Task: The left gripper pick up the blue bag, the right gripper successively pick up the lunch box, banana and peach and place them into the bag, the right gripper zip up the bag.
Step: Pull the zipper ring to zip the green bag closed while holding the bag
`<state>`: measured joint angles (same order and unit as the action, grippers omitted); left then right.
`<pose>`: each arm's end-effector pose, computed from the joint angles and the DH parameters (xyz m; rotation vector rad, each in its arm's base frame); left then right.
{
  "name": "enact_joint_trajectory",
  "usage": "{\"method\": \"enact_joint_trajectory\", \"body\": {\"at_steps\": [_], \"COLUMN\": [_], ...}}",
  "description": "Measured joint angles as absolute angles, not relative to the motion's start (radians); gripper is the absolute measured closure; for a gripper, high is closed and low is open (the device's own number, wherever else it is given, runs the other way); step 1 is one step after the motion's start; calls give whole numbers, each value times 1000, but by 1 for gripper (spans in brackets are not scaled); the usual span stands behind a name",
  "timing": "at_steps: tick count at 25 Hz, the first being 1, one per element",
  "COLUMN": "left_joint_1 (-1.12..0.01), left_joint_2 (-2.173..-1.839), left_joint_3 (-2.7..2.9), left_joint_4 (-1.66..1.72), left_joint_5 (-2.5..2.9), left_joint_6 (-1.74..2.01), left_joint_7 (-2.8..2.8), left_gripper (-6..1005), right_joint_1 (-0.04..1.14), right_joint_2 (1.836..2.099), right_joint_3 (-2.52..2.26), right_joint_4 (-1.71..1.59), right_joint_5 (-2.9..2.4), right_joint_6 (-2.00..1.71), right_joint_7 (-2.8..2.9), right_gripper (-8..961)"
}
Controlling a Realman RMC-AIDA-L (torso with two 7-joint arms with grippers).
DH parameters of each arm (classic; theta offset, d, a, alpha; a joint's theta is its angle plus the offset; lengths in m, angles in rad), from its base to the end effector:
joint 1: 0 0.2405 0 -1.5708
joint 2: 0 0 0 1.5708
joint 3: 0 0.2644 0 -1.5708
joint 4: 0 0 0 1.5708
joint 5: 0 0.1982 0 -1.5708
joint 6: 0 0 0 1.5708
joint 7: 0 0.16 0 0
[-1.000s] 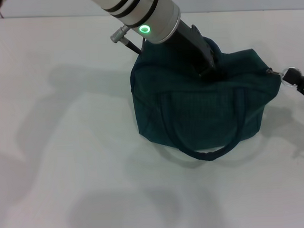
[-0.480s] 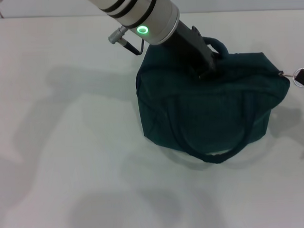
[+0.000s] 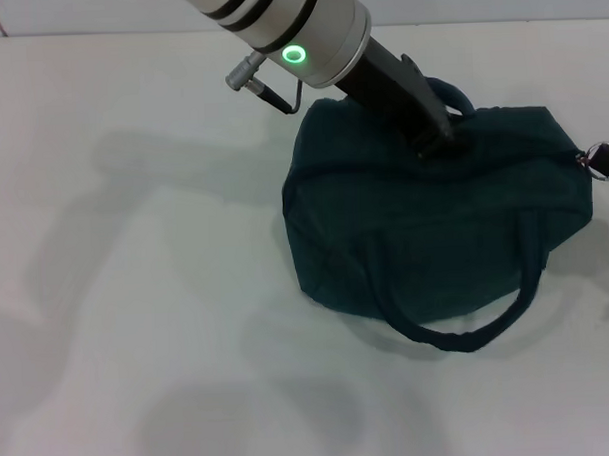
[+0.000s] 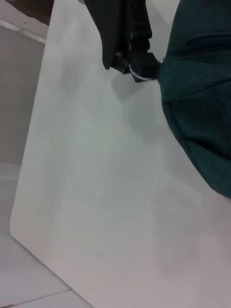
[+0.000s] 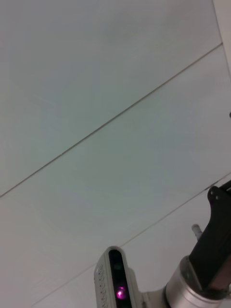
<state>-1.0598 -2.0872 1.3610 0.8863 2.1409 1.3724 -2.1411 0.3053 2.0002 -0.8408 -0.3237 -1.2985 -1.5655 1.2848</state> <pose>-0.0470 0.3890 -0.0839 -3.0853 -0.3035 0.0381 0.3088 0.2864 0.0163 -2.1242 0.9744 1.2492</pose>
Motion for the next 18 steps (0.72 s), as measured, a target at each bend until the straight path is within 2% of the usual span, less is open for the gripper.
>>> {"method": "enact_joint_trajectory", "body": {"at_steps": [18], "left_joint_1": [-1057], "left_joint_2": [-2080], "left_joint_3": [1315], "left_joint_4": [914], "left_joint_5": [2152], "left_joint_6": [1492], "left_joint_7": [-2178], "left_gripper": [927], "right_joint_1": [307], "right_joint_2": [2002], "right_joint_3": [-845], "right_joint_4": [-311], "right_joint_5": [-1301], "right_joint_6": [-1483], "right_joint_7": [1263], "right_gripper": [934]}}
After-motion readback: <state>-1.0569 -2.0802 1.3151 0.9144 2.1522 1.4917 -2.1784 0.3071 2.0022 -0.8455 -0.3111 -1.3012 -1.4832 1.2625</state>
